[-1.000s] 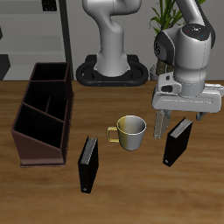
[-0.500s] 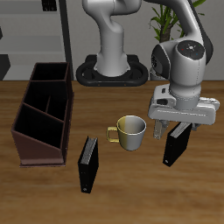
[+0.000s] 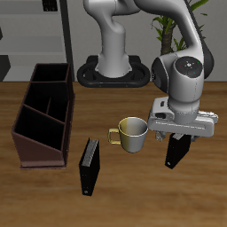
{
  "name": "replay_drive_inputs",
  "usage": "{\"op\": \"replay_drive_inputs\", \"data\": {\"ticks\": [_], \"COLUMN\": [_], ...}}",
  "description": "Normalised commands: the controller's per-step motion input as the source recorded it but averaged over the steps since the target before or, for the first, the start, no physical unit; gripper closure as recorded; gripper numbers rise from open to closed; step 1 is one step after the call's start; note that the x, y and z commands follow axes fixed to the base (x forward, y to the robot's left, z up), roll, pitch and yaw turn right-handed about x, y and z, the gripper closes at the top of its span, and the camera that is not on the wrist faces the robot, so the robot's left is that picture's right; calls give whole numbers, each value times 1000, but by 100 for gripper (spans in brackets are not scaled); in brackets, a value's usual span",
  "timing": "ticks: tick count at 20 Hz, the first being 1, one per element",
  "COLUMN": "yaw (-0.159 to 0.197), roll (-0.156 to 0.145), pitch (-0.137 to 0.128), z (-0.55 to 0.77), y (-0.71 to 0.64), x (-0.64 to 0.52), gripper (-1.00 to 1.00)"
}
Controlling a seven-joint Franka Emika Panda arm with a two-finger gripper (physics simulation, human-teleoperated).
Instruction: Place the left black book into the right desk caddy's right compartment
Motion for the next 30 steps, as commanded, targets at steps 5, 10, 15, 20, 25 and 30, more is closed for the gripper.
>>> {"op": "replay_drive_inputs", "data": {"ticks": [5, 10, 15, 20, 25, 30], "yaw": [-39, -12, -11, 7, 16, 36], "roll": [18, 10, 7, 15, 5, 21], "pitch": [39, -3, -11, -42, -65, -52], "z": [-208, 31, 162, 353, 591, 593], "y": [-32, -15, 11, 0, -67, -189], "x": [-41, -11, -30, -102, -141, -179], "gripper": [100, 100, 100, 100, 100, 100]}}
